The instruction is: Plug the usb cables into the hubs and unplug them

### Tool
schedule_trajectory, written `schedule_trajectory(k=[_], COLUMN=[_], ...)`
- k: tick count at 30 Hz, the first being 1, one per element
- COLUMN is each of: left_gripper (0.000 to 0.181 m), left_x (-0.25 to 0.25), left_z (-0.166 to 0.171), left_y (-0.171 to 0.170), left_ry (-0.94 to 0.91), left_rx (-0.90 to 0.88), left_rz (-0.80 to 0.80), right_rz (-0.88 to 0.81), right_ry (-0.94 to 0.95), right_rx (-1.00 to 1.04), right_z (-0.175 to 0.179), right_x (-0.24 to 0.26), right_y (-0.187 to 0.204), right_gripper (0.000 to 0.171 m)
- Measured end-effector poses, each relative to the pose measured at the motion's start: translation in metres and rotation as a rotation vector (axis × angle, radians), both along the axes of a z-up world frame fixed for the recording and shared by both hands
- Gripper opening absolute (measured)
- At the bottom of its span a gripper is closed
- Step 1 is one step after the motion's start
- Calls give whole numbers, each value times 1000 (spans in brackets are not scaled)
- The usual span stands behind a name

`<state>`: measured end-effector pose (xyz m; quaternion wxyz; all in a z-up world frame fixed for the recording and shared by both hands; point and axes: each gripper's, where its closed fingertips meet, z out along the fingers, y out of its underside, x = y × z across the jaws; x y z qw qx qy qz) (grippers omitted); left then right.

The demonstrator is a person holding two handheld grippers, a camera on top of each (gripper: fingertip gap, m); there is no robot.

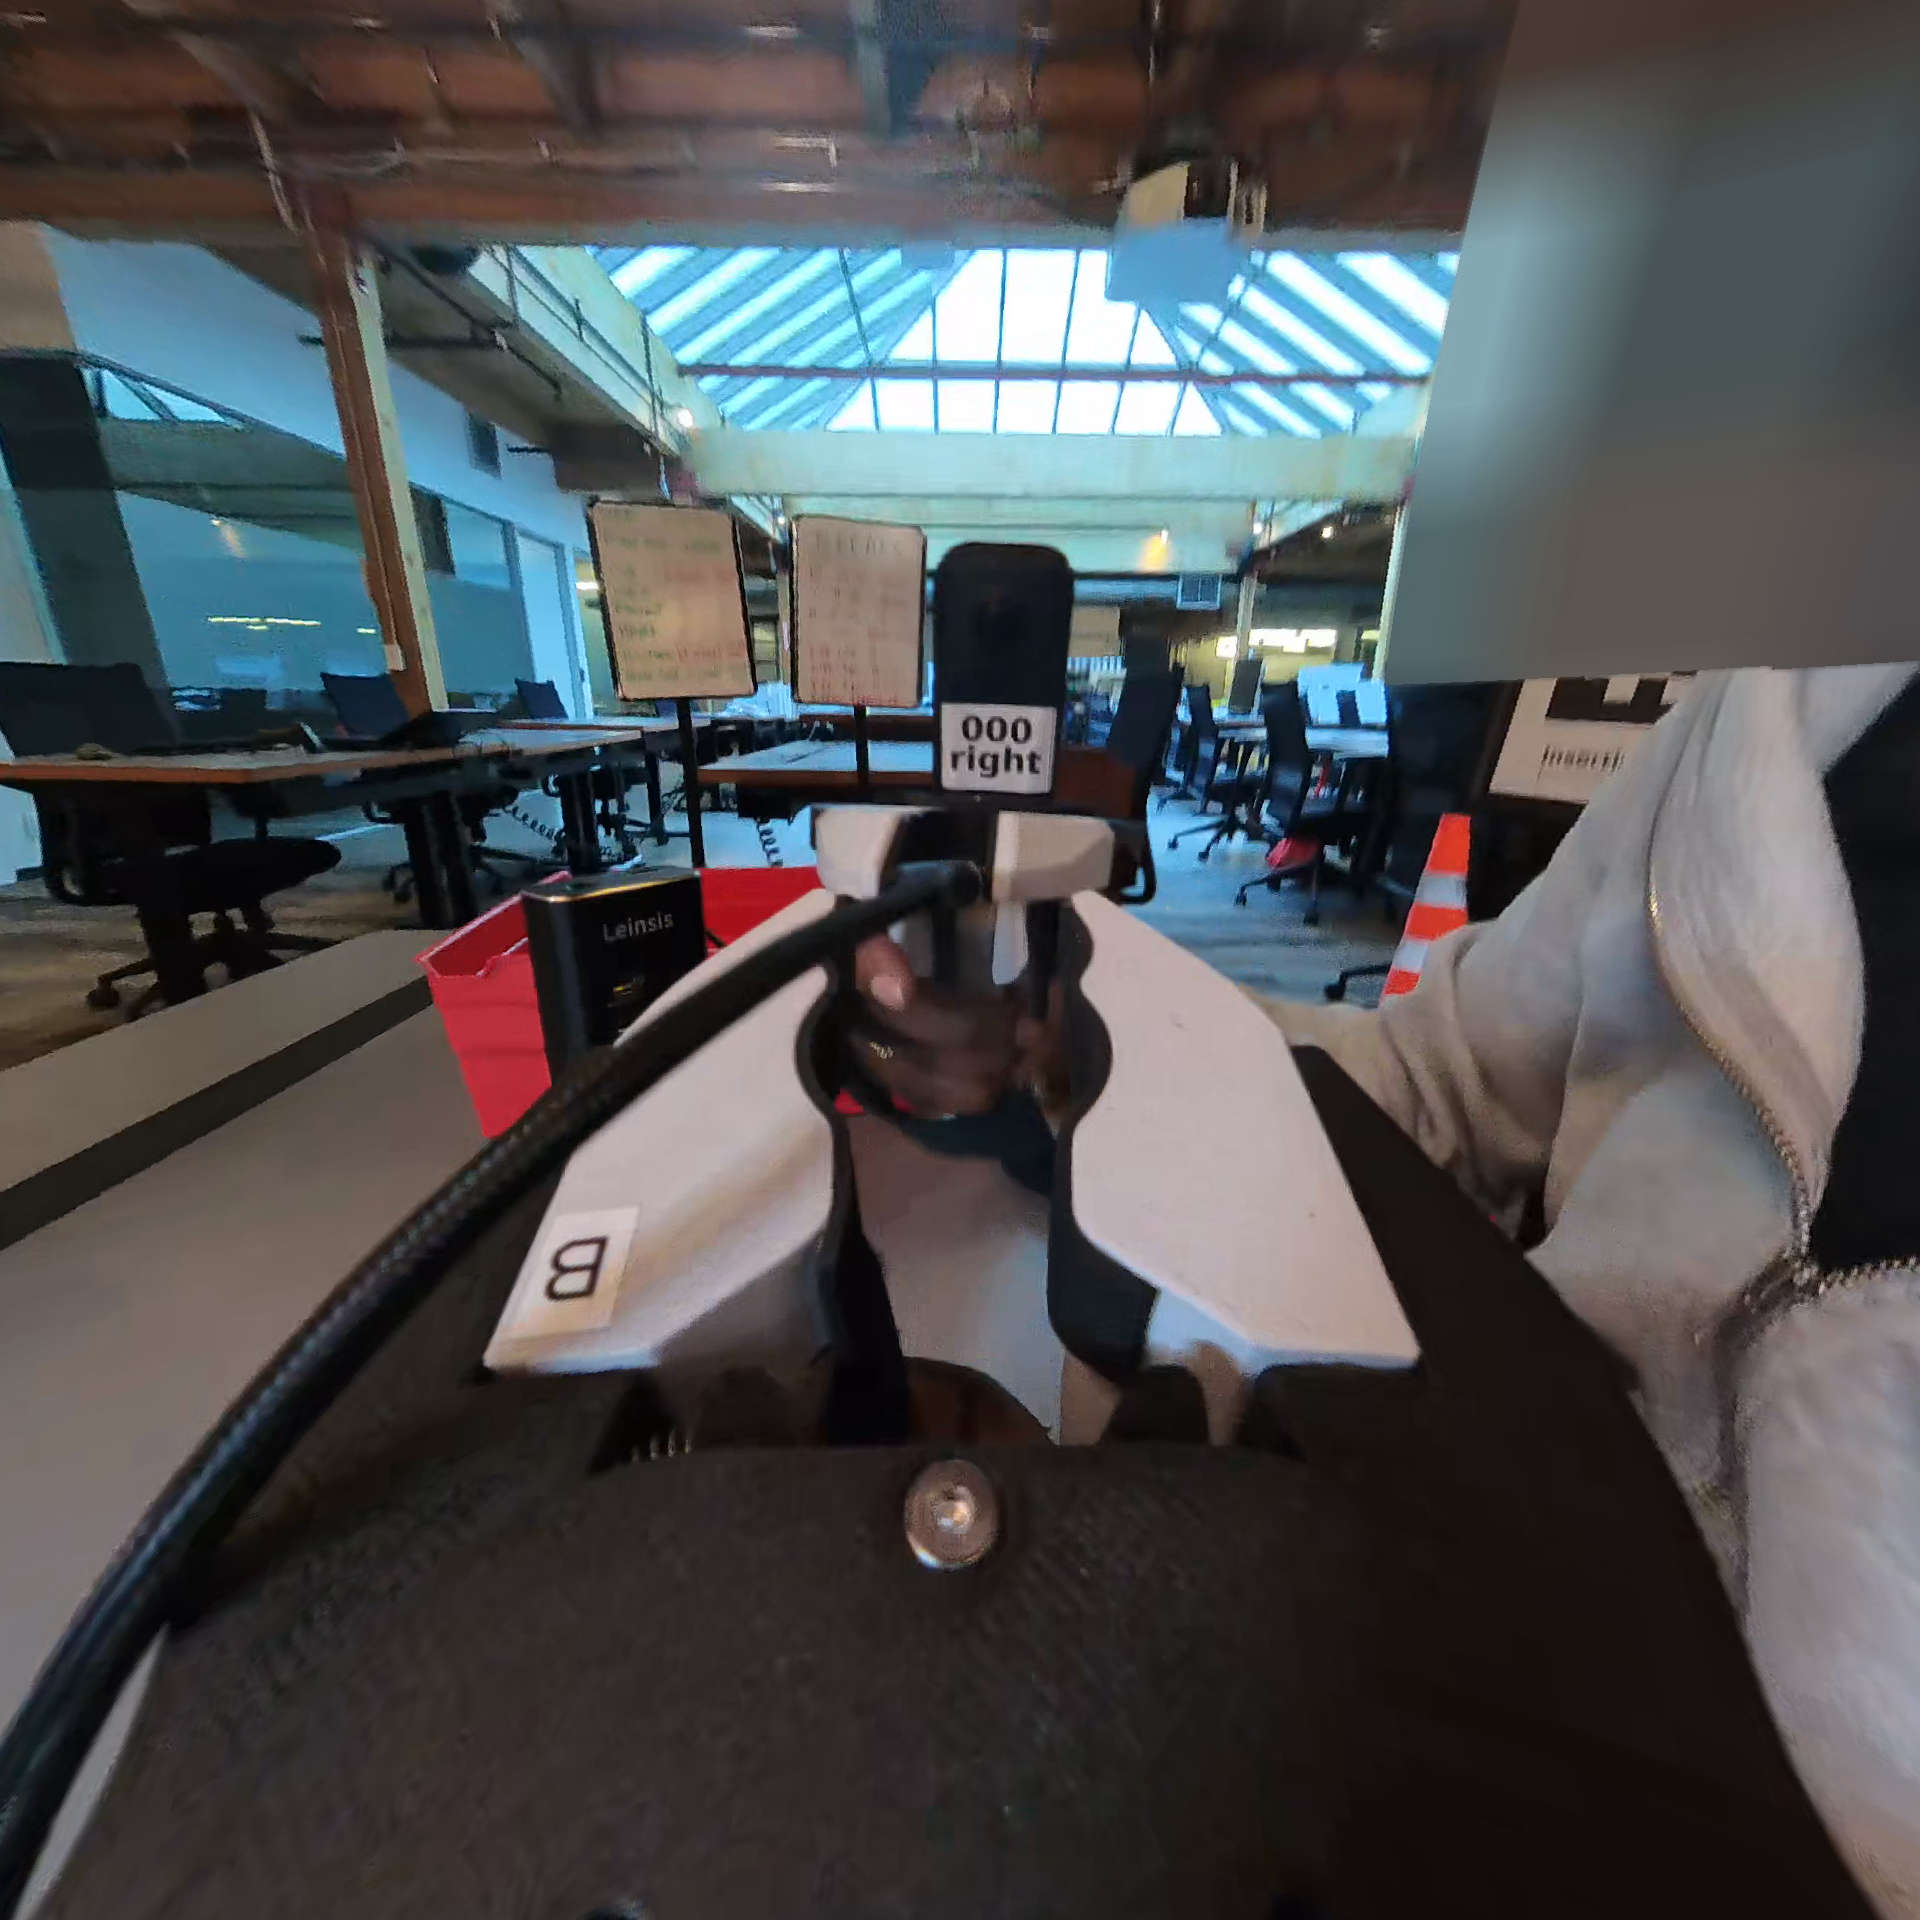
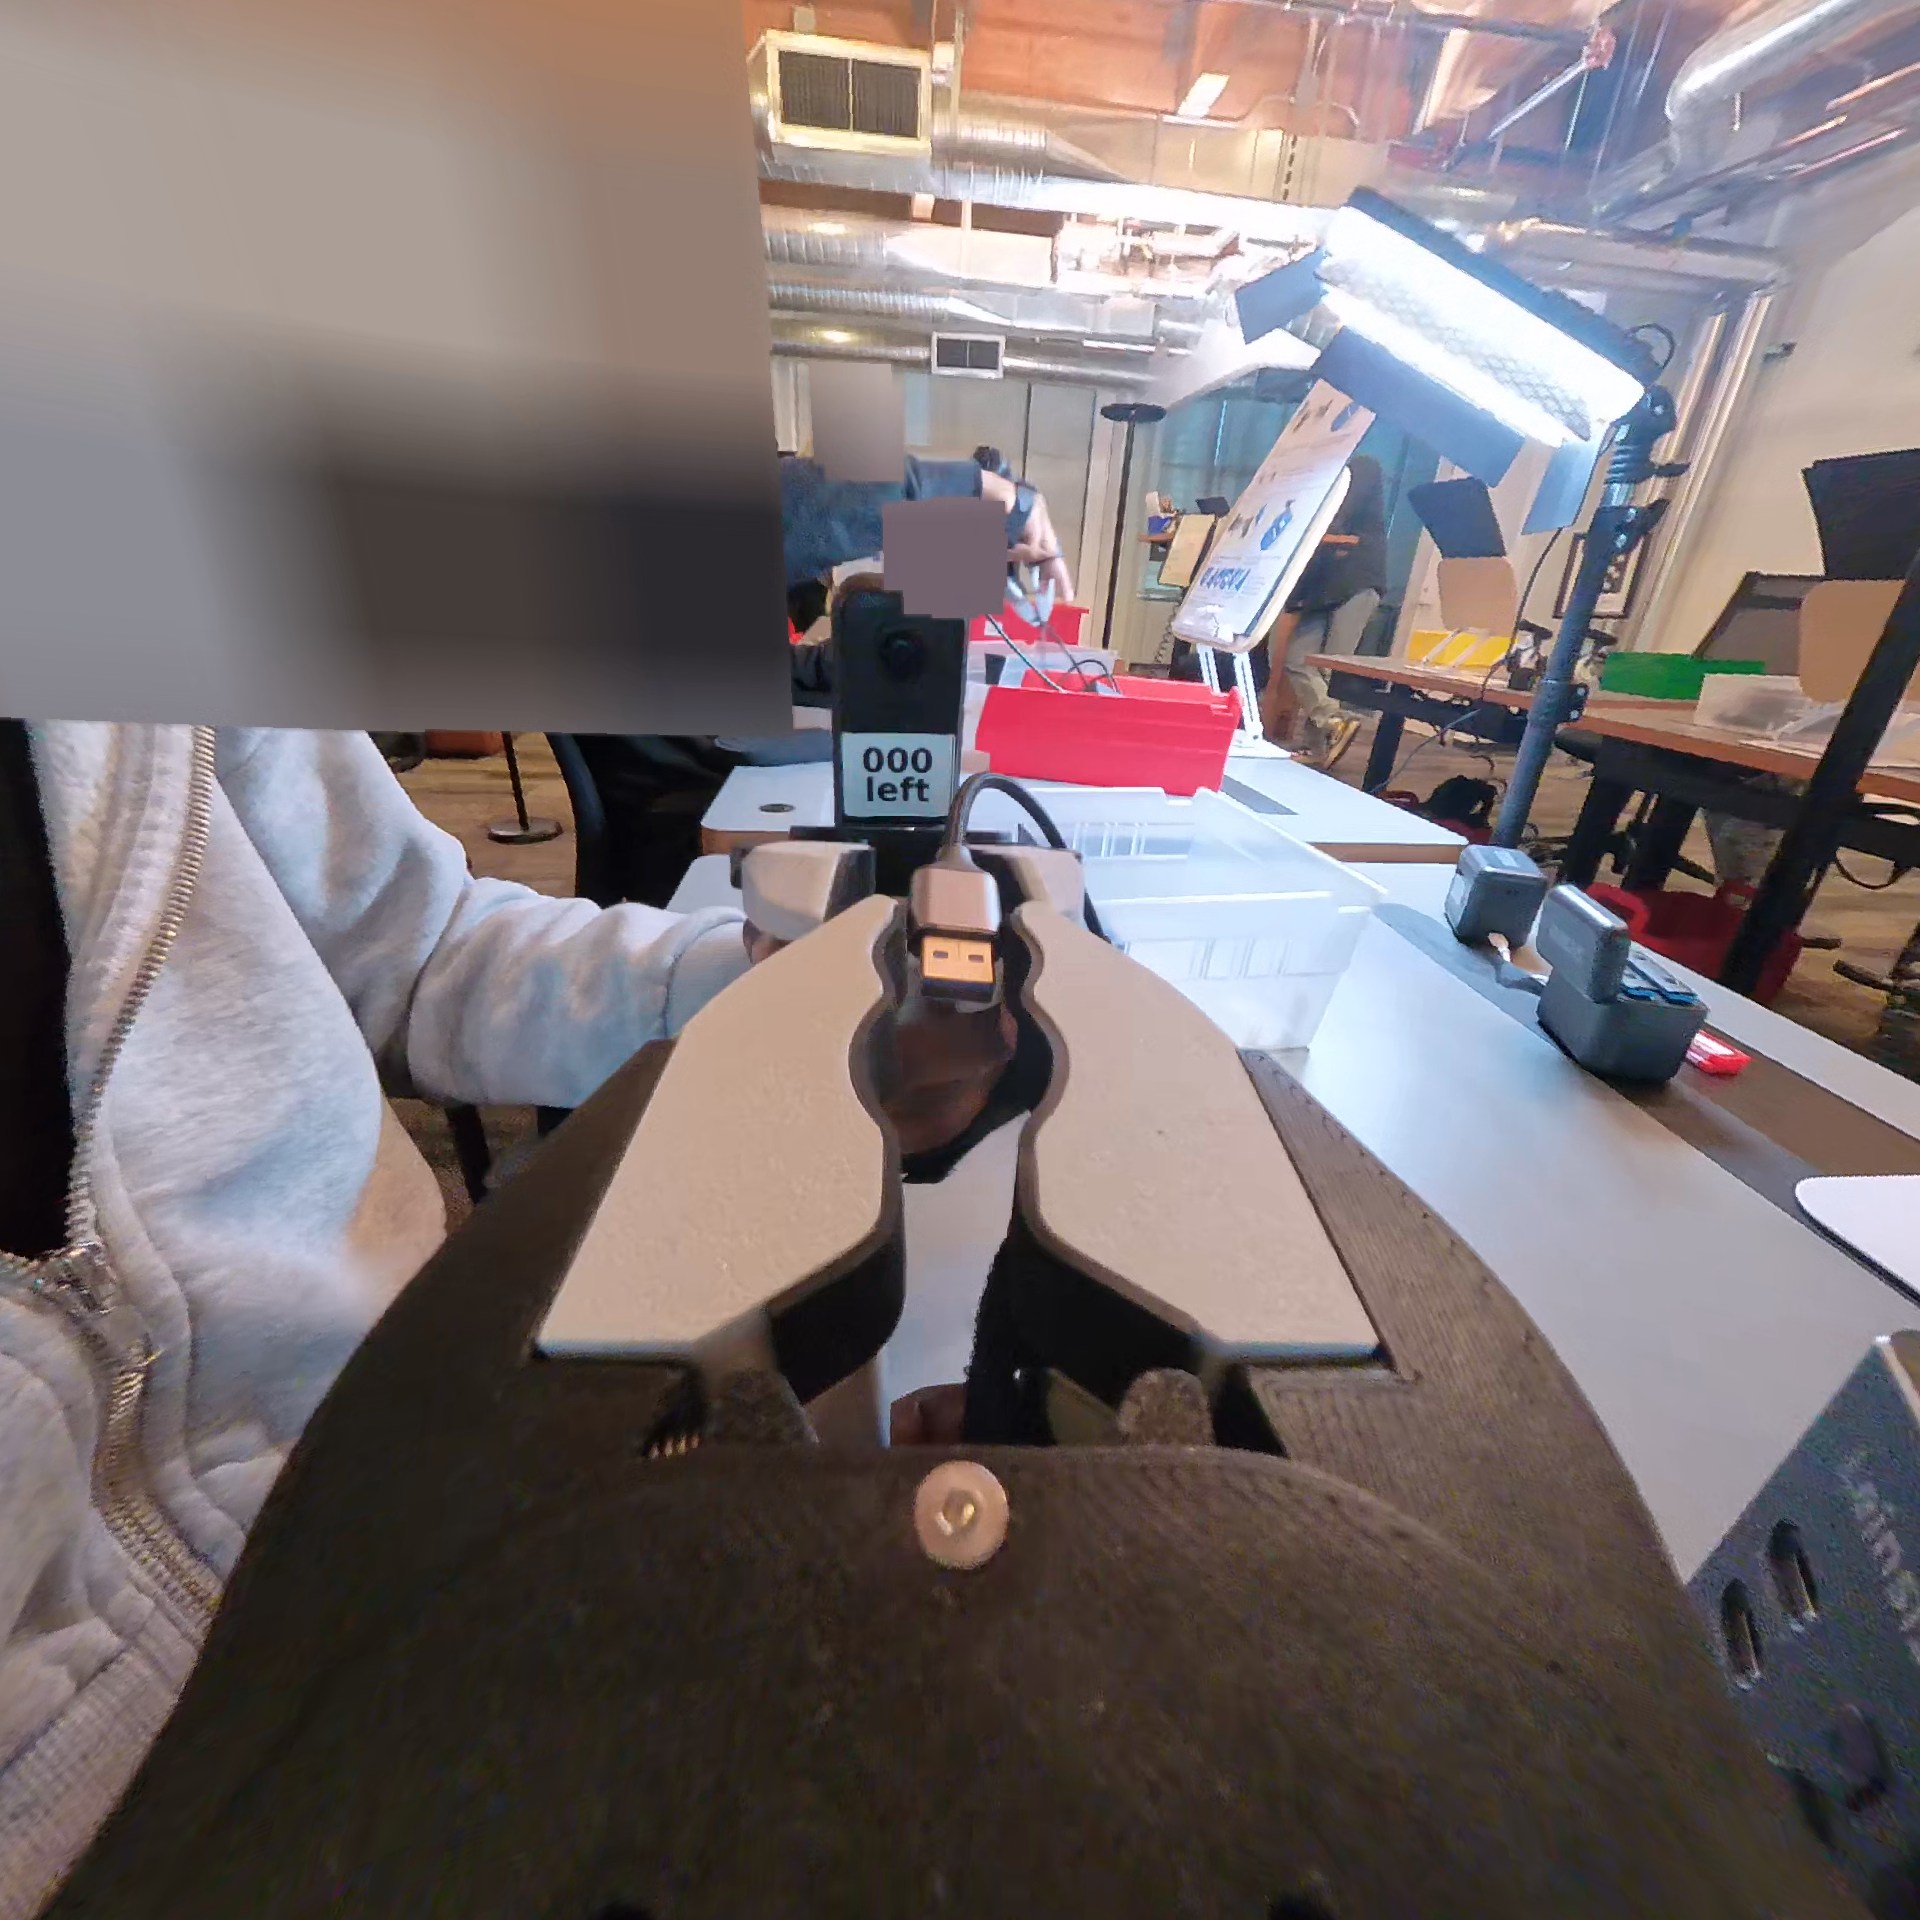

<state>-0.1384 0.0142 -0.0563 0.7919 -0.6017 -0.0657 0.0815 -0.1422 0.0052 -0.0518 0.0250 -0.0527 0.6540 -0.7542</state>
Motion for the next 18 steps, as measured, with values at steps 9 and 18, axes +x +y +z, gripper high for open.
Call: schedule_trajectory(k=[9, 18], left_gripper=[24, 17], left_x=[0, 0], left_z=[-1, 0], left_y=[0, -1], left_ry=[-30, -37], left_rx=[2, 15], left_rz=[-20, -29], right_rz=[9, 22], right_ry=[31, 25], right_rx=[55, 53], right_z=[-7, -7], right_x=[1, 4], right_y=[0, -1], right_gripper=[17, 17])
